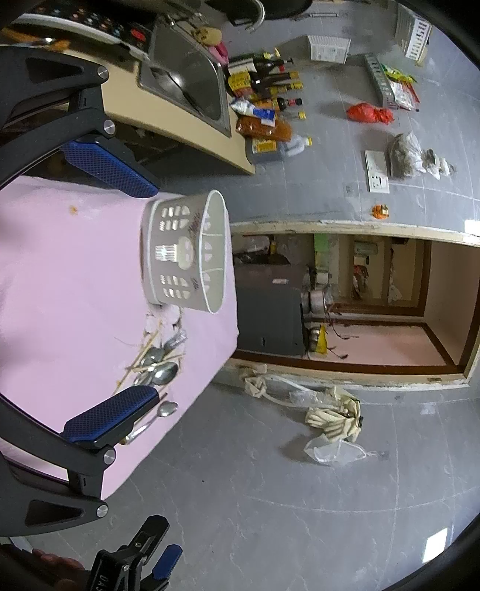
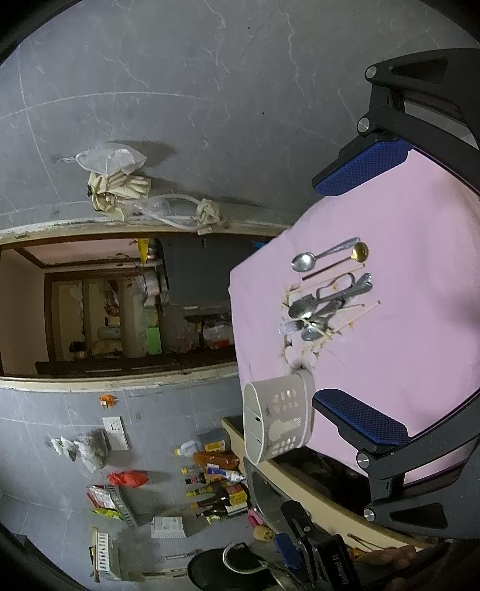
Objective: Organize utensils
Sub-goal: 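Move both tools down toward the utensil pile beside the white caddy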
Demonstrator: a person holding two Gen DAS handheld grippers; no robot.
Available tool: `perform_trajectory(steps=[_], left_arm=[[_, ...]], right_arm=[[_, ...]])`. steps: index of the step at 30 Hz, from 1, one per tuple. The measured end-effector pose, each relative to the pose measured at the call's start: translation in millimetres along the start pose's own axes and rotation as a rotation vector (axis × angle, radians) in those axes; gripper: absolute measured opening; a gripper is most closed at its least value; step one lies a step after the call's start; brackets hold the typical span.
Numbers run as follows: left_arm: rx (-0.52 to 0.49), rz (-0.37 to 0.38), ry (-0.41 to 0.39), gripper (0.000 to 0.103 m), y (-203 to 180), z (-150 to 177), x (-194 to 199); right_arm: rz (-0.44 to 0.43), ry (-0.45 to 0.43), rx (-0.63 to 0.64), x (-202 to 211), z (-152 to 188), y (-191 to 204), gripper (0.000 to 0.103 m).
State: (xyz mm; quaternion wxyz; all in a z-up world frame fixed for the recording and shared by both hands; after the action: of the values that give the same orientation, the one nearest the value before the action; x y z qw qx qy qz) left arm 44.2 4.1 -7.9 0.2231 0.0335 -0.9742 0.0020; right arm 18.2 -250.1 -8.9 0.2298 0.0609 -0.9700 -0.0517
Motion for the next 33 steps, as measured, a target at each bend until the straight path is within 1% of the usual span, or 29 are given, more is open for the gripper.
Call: perform_trajectory(steps=[3, 6, 9, 13, 17, 20, 24, 26, 29, 31, 32, 33], left_arm=[[0.001, 0.015, -0.033, 0.102, -1.1, -5.5, -6.6], [0.003, 0.020, -0.048, 0.102, -5.9, -12.7, -17.3], [0.014, 0.013, -0.056, 0.102, -11.9, -16.9, -29.3], [0.019, -0.007, -0.049, 0.102, -26.1, -21.4, -49.1], [0.009, -0.010, -0.036, 0.102, -48.7, -23.5, -69.7], [0.008, -0.035, 0.021, 0.102, -67.3, -22.5, -91.6], [0.035, -0.072, 0.054, 0.102, -82.9, -14.1, -114.8], [0.034, -0.098, 0.054, 0.102, -92.3, -6.2, -125.9], [0.028, -0.125, 0.048, 0.097, -102.1, 4.0, -140.7], [0.035, -0.141, 0.064, 0.097, -106.9, 11.8, -152.4], [0.042, -0.145, 0.076, 0.097, -108.4, 15.7, -158.1], [0.049, -0.144, 0.096, 0.093, -109.5, 20.0, -164.9]], right_arm=[[0.006, -0.010, 0.003, -2.0, -7.5, -1.7, 0.102], [0.005, -0.012, 0.005, -6.7, -16.5, -6.0, 0.102], [0.003, -0.006, 0.008, -11.7, -21.7, -11.1, 0.102], [-0.025, 0.013, 0.008, -33.5, -31.8, -31.9, 0.102], [-0.100, 0.041, 0.019, -69.6, -42.2, -60.5, 0.102], [-0.143, 0.071, 0.033, -102.1, -50.3, -76.4, 0.102], [-0.214, 0.095, 0.068, -143.8, -55.0, -97.7, 0.102], [-0.259, 0.102, 0.074, -166.7, -53.7, -107.3, 0.102], [-0.310, 0.129, 0.075, -201.5, -44.0, -116.3, 0.102], [-0.343, 0.155, 0.074, -223.4, -36.0, -117.5, 0.097], [-0.356, 0.172, 0.075, -232.7, -31.5, -117.4, 0.091], [-0.374, 0.196, 0.072, -243.9, -26.2, -117.2, 0.084]])
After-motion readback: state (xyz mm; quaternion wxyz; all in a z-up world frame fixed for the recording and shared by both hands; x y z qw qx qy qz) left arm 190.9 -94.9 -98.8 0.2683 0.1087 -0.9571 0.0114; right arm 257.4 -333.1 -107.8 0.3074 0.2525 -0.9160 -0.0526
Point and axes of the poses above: each gripper's, at about its wrist camera, not at the fingertips, and x roughly against the way its jaws point, y to its left, z to its underside, the point moved 1 cm from there along -x, roughly the way its jaws point, and after that the axes turned 8 degrees about -z, right-handed, at the moved point
